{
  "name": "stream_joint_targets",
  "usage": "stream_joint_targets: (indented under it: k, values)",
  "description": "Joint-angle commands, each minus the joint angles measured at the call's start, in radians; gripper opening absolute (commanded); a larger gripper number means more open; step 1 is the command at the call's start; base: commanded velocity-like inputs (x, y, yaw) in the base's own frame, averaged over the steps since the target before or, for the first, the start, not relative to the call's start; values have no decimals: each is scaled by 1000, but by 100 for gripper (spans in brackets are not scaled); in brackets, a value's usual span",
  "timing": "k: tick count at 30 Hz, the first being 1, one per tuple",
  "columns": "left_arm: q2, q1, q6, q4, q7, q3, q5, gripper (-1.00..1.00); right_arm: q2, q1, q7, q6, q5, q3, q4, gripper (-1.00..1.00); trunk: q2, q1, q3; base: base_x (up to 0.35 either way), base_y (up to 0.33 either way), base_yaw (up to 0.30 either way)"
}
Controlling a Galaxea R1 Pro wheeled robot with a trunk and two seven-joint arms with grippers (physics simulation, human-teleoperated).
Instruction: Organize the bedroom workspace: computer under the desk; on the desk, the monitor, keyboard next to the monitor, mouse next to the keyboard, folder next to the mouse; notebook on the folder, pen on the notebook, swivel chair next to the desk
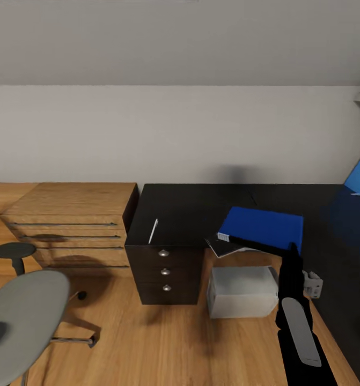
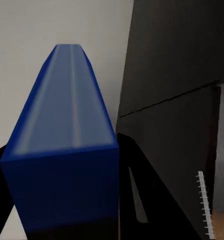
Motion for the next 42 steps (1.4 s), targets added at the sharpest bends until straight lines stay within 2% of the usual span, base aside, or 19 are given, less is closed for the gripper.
stream_joint_targets:
  k: [1, 3, 19, 21, 24, 26, 33, 42]
  values:
    - [-1, -1, -5, 0, 6, -9, 10, 100, 0, -1, -2, -21, -6, 0, 2, -100, -1, 0, -2, 0, 0, -185]
    - [-5, -1, -4, 1, 6, -10, 10, 100, 1, -2, -1, -65, -8, 0, 6, -100, -1, 0, -4, 0, 0, -194]
    - [-5, -1, -4, 1, 6, -10, 10, 100, 2, -2, -1, -71, -10, 0, 6, -100, -1, 0, -20, 0, 0, -202]
    - [-5, -1, -4, 1, 6, -10, 10, 100, 2, -2, 0, -71, -30, 0, 6, -100, -1, 0, -22, 108, 0, -206]
    - [-5, -1, -4, 1, 5, -10, 10, 100, 0, -2, 6, -70, -102, 0, 2, -100, -1, 0, -24, 251, 0, -172]
    - [-5, -1, -4, 1, 5, -10, 10, 100, 0, -2, 8, -70, -123, 0, 1, -100, -1, 0, -25, 299, 0, -60]
    - [-5, -1, -3, 1, 5, -10, 10, 100, 0, -2, 12, -70, -139, 1, 0, -100, -1, 0, -25, 118, 0, -14]
    - [-5, -1, -3, 1, 5, -10, 10, 100, 0, -2, 14, -71, -138, 0, -1, -100, -1, 0, -17, 1, 0, 0]
